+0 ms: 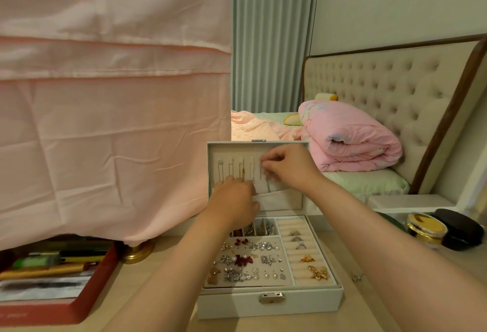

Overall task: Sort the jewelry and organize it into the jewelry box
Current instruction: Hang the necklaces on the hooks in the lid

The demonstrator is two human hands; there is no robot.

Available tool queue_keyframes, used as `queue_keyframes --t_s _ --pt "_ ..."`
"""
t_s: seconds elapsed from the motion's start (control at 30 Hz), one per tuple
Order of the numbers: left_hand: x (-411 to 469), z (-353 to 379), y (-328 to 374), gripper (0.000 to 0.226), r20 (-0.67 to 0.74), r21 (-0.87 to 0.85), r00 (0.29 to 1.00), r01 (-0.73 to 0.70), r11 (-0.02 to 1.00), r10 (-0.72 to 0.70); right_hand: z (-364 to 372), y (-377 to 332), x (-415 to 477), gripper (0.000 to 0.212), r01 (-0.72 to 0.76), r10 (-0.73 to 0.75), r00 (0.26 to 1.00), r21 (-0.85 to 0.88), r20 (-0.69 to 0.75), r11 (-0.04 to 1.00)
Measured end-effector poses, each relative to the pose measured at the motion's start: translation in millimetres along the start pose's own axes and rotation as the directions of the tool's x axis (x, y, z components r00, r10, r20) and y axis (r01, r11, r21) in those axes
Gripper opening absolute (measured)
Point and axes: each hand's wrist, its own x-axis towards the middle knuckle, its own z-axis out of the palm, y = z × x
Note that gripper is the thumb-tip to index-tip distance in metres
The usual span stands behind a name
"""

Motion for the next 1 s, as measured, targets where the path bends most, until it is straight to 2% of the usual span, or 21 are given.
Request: queue_keyframes --t_s 0.1,0.23,0.37,0.5,0.67,0.77,0.9,1.0 --pt "-1 0 -2 0.039 -0.003 -0.034 1.000 0.003 0.999 -0.003 7 13 -12 0.020 0.095 -0.062 0.992 -0.328 0.110 0.940" --pt "-3 1 -1 0.042 -0.025 -0.040 1.000 -0.002 0.999 0.001 10 21 -31 0.023 0.145 -0.083 0.987 -0.538 0.138 0.830" --pt "-5 -1 3 0.047 -0.034 -0.056 0.999 0.000 0.998 -0.002 6 24 -42 0.033 0.209 -0.099 0.969 -0.531 0.227 0.821" --pt "-13 -7 23 0.046 -0.090 -0.110 0.995 -0.043 0.993 0.033 -24 20 -62 0.036 0.193 -0.138 0.979 -0.476 0.148 0.858" --pt "-31 -11 77 0.040 -0.103 -0.223 0.986 -0.154 0.962 0.134 -84 26 -106 0.029 0.021 0.028 0.994 -0.440 0.104 0.898" --pt "-43 -8 116 0.036 -0.063 -0.246 0.976 -0.218 0.945 0.208 -118 42 -135 0.022 -0.082 0.182 0.974 -0.536 0.137 0.840" --pt "-55 9 165 0.031 0.033 -0.286 0.962 -0.252 0.924 0.273 -147 63 -171 0.016 -0.171 0.360 0.908 -0.597 0.213 0.784" --pt "-58 28 196 0.031 0.133 -0.282 0.948 -0.244 0.928 0.289 -154 83 -187 0.021 -0.220 0.414 0.894 -0.639 0.169 0.737"
